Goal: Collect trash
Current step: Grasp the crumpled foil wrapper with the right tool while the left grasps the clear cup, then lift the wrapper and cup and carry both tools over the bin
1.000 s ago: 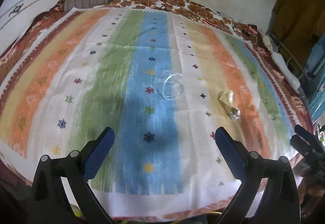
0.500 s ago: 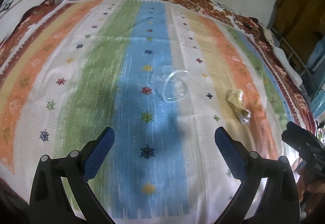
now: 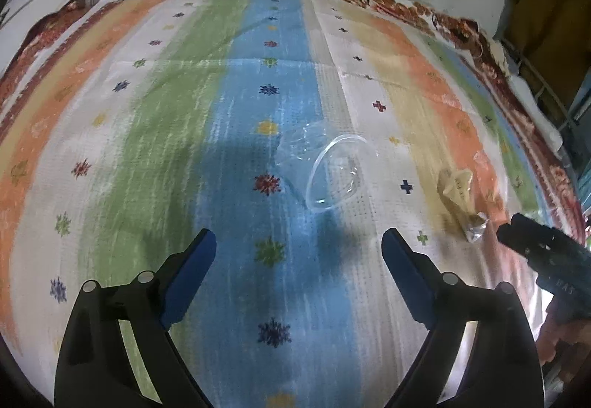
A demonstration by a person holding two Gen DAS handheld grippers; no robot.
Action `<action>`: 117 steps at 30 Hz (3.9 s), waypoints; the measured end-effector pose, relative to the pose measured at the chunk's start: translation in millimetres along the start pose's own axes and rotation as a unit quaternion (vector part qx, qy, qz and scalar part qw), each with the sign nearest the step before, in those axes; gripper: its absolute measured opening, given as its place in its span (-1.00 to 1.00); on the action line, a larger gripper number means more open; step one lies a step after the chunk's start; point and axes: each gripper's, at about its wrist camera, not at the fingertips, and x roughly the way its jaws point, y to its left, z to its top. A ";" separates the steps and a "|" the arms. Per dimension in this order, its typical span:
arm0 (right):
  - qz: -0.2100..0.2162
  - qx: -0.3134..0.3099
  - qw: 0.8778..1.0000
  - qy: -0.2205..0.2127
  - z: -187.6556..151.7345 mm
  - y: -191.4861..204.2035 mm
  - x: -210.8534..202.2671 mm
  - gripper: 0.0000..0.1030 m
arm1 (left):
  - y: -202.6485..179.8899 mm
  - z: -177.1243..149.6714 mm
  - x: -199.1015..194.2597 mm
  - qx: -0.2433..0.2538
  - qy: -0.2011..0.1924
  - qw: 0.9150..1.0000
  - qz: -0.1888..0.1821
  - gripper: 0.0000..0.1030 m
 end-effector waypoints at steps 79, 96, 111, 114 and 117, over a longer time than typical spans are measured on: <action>0.070 -0.057 0.989 -0.117 -89.7 72.3 -213.2 -0.83 | -43.4 -77.5 -206.1 -0.019 -0.060 0.992 -0.105 -0.94; 0.071 -0.061 0.988 -0.122 -150.6 80.9 -240.1 -0.83 | -43.4 -141.2 -240.9 -0.018 -0.073 0.989 -0.128 -0.94; 0.068 -0.065 0.993 -0.070 -218.0 92.7 -236.7 -0.83 | -47.7 -199.5 -240.2 -0.024 -0.046 0.993 -0.111 -0.94; 0.062 -0.059 0.995 -0.049 -230.3 93.6 -228.7 -0.83 | -47.6 -211.0 -233.8 -0.032 -0.031 0.994 -0.100 -0.94; 0.058 -0.057 0.996 -0.028 -243.1 94.9 -221.0 -0.83 | -49.7 -221.9 -225.2 -0.034 -0.012 0.996 -0.086 -0.94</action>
